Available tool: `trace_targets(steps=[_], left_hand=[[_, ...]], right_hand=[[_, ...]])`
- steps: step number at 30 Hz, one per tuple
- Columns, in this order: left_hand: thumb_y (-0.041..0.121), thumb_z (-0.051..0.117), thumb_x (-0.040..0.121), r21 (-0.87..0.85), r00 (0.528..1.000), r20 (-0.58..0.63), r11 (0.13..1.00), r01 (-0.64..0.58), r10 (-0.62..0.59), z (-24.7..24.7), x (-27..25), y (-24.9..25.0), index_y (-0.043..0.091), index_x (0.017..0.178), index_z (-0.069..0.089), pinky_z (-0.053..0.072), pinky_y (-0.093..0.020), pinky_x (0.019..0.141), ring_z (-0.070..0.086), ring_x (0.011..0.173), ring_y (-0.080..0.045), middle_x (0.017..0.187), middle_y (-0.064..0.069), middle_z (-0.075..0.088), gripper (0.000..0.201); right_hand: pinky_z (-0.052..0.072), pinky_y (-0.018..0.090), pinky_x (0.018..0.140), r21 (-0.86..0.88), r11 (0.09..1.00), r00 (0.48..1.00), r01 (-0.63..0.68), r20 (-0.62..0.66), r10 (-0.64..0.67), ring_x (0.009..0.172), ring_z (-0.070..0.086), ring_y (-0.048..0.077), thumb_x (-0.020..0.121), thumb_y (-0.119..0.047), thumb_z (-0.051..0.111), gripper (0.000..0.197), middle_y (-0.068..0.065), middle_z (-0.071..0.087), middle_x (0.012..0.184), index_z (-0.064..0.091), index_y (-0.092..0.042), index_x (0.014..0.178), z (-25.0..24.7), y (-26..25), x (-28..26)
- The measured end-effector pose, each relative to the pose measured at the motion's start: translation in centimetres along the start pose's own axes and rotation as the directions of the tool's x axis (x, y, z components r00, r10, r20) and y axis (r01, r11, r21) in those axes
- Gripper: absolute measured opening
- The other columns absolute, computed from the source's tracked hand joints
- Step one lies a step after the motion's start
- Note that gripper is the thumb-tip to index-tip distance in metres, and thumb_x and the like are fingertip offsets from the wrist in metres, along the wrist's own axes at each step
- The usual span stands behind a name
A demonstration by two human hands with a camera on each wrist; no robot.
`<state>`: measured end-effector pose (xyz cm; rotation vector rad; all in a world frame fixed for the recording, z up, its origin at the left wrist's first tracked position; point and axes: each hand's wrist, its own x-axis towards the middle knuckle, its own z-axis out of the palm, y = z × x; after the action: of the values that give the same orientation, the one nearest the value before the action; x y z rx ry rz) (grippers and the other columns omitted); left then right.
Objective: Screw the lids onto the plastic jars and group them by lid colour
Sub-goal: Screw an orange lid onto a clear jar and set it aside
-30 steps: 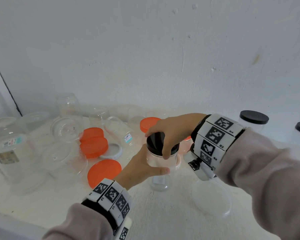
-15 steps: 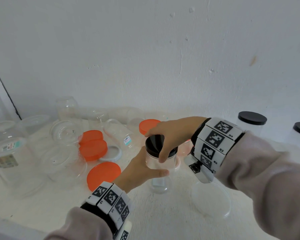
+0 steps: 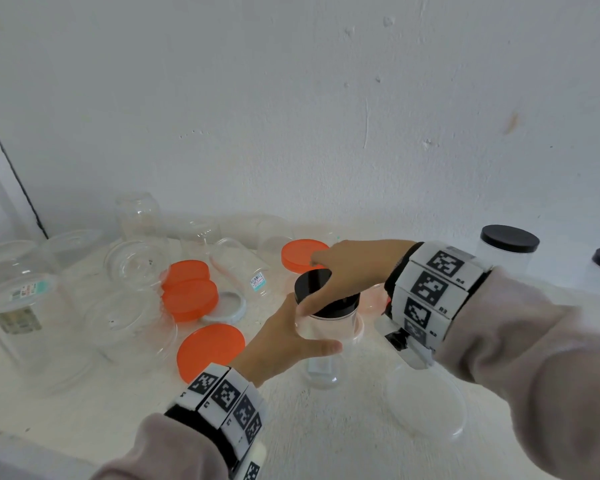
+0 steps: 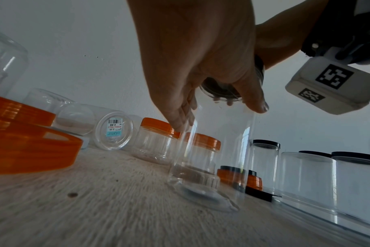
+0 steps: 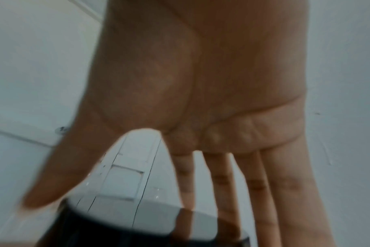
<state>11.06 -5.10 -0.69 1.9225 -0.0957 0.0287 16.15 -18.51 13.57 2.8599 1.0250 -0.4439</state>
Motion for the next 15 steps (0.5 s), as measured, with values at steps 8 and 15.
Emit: trace_targets(steps=[8, 15], left_hand=[[0.037, 0.087, 0.064, -0.009, 1.0, 0.008, 1.0, -0.005, 0.005, 0.0, 0.0, 0.0, 0.04, 0.139, 0.032, 0.039, -0.027, 0.101, 0.047, 0.124, -0.001, 0.133, 0.019, 0.051, 0.094], [0.041, 0.085, 0.061, 0.0, 1.0, -0.004, 1.0, -0.003, 0.003, 0.0, -0.2, 0.3, 0.038, 0.139, 0.037, 0.035, -0.025, 0.1, 0.042, 0.125, 0.0, 0.131, 0.025, 0.047, 0.092]], right_hand=[[0.049, 0.037, 0.092, 0.045, 0.997, 0.995, 0.069, 0.07, -0.072, 0.111, 0.054, 0.016, 0.07, -0.059, 0.074, 0.072, -0.01, 0.049, 0.127, 0.043, -0.04, 0.133, -0.8, 0.3, -0.3], [0.033, 0.023, 0.056, -0.012, 1.0, 0.999, -0.011, -0.035, 0.01, 0.067, 0.047, 0.008, 0.072, -0.077, 0.058, 0.066, -0.012, 0.047, 0.089, 0.039, -0.029, 0.113, 0.1, -0.1, -0.1]])
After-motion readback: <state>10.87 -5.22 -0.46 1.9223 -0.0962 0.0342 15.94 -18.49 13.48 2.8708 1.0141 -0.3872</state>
